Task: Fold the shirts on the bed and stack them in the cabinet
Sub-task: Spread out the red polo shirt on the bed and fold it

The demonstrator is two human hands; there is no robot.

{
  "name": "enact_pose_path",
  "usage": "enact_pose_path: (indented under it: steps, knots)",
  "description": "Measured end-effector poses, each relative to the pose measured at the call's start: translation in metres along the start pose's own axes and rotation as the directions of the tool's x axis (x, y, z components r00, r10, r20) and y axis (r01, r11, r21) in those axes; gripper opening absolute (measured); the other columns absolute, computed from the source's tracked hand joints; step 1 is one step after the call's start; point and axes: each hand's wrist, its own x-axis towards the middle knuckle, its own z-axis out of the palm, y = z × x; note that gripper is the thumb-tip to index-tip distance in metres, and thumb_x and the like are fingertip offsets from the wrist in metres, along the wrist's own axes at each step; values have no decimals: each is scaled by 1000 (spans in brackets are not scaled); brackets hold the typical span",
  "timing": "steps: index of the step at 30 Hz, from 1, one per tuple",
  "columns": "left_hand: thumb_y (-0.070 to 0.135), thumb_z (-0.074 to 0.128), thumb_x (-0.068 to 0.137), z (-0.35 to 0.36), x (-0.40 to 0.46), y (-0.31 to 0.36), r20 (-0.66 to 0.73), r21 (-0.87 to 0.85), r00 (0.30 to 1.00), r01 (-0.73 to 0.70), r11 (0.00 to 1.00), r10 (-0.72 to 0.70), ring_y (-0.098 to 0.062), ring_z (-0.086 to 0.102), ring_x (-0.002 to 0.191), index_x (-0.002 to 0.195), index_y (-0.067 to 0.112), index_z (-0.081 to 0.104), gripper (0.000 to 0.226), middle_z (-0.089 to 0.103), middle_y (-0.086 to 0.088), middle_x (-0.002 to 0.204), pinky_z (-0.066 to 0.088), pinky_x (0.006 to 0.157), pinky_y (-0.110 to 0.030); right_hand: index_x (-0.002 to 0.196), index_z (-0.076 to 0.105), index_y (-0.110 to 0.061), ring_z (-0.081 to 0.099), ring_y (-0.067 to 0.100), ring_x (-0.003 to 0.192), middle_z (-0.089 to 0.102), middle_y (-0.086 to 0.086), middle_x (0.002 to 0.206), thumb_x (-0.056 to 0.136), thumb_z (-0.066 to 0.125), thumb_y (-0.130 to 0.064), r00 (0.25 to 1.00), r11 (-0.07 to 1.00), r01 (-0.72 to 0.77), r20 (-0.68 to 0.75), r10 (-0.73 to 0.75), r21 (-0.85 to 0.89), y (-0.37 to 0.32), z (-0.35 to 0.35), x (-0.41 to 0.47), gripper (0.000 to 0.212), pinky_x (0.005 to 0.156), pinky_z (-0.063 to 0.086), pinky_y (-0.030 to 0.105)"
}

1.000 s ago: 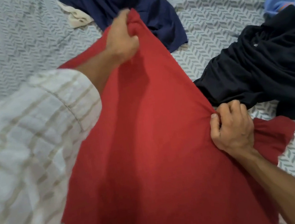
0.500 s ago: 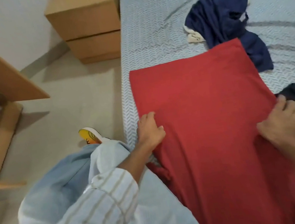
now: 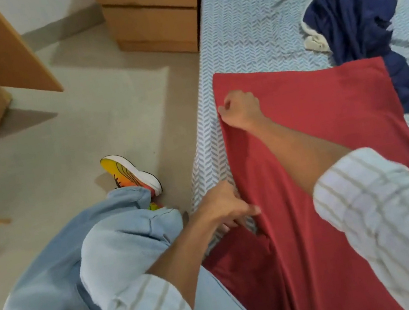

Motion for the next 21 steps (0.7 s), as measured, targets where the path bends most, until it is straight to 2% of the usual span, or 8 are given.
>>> enact_pose_path:
  steps: [3,5,9,11,13,15,18,21]
  knots:
    - [40,82,80,-8,1,-8,185,9,982,28,1000,-29,-13,67,69,90,9,74,33,75,-1,76,54,59,-25,108,68,-11,67,36,103,72,16,104,84,57,-47,996,996,-92,-11,92,12,-13,13,39,45,91,53,37]
    - [39,83,79,-11,3,-12,290,18,957,26,1000,-30,-12,67,68,100,9,77,37,74,-2,75,53,58,-24,108,67,-10,70,34,95,72,15,100,81,58,-49,990,990,-136,-26,136,23,-17,18,54,49,89,57,39]
    - [34,83,81,-9,7,-13,462,75,887,-22,997,-15,-12,63,51,92,17,75,21,70,-6,69,49,50,-19,94,63,-11,71,33,85,71,13,94,85,57,-32,989,991,-131,-64,132,24,-24,21,70,23,75,62,40]
    - [33,82,81,-5,10,-13,489,161,872,-56,985,-30,-12,59,46,97,14,75,26,67,-5,63,46,49,-19,93,65,-9,72,27,76,71,12,87,88,55,-26,988,990,-135,-72,137,34,-24,20,78,20,64,60,30]
    - [30,79,84,-1,14,-15,498,264,865,-88,960,-58,-12,54,44,102,3,74,33,63,-5,60,43,50,-22,90,66,-7,67,17,55,69,8,75,93,53,-22,986,986,-146,-65,152,83,-21,18,85,20,49,50,20]
    - [25,75,86,2,15,-16,505,342,859,-109,933,-85,-12,52,44,104,-6,72,35,62,-8,63,42,48,-22,87,68,-4,60,11,43,64,4,62,95,49,-18,986,981,-139,-76,150,133,-17,17,91,25,44,49,20]
    - [21,72,85,2,14,-14,520,403,845,-115,908,-124,-16,50,48,103,-9,71,35,63,-17,75,40,48,-23,73,60,-9,63,17,51,60,4,60,95,46,-17,983,978,-126,-111,145,168,-16,18,91,28,59,58,30]
    - [23,72,80,2,12,-13,545,469,822,-138,872,-163,-18,52,55,98,-7,73,35,64,-15,75,40,50,-23,65,43,-16,62,21,69,54,0,65,96,44,-19,971,965,-121,-174,163,232,-14,22,93,32,60,47,31]
